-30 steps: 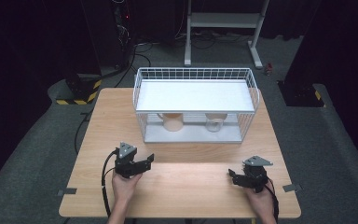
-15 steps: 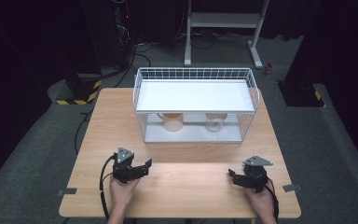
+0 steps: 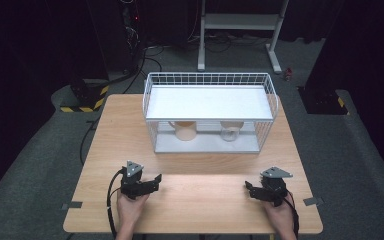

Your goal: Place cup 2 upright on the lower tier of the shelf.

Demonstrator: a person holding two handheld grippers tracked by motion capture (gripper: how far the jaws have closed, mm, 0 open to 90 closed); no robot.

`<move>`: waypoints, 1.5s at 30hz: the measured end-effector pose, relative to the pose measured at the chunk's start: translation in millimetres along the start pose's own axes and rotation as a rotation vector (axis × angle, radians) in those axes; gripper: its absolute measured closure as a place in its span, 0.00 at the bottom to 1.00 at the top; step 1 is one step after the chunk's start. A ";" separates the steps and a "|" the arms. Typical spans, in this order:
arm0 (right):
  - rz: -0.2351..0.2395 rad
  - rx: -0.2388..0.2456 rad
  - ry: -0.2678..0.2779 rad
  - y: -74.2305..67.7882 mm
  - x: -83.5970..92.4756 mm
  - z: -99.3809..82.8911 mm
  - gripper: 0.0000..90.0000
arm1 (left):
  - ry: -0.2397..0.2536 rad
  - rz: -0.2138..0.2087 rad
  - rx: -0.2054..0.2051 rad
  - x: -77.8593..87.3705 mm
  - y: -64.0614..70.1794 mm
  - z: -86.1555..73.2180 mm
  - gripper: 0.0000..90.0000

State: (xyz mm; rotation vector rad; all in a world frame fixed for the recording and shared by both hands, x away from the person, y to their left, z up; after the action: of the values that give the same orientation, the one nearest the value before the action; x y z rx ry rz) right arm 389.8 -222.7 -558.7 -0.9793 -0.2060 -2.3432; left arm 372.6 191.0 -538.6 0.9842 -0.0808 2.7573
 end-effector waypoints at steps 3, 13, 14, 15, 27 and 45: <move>0.000 0.000 0.000 0.0 0.0 0.0 0.25 | -0.012 0.015 -0.003 -1.9 -1.7 -3.8 0.20; 0.000 0.000 0.000 0.0 0.0 0.0 0.25 | -0.044 0.061 -0.012 -9.2 -7.0 -13.2 0.18; 0.000 0.000 0.000 0.0 0.0 0.0 0.25 | -0.050 0.061 -0.013 -9.4 -7.4 -14.0 0.18; 0.000 0.000 0.000 0.0 0.0 0.0 0.25 | -0.050 0.067 -0.015 -10.4 -8.1 -14.6 0.18; 0.000 0.000 0.000 0.0 0.0 0.0 0.25 | -0.051 0.102 -0.025 -15.6 -9.3 -17.1 0.18; -0.003 -0.005 0.001 0.3 0.0 0.0 0.25 | -0.062 0.124 -0.051 -17.2 -5.7 -17.0 0.17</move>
State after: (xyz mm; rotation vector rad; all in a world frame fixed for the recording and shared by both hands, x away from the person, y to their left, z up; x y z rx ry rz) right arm 389.9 -222.9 -558.7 -0.9808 -0.2013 -2.3475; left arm 376.2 195.5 -562.8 1.0856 -0.2283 2.8200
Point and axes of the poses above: each handheld gripper's, and its own axes: x roughly backward along the jaws, z roughly out of its top, y roughly to its right, the point moved 5 cm from there along -x, roughly forward along the jaws, and after that the axes turned 8 degrees about z, right-handed, at the moved point
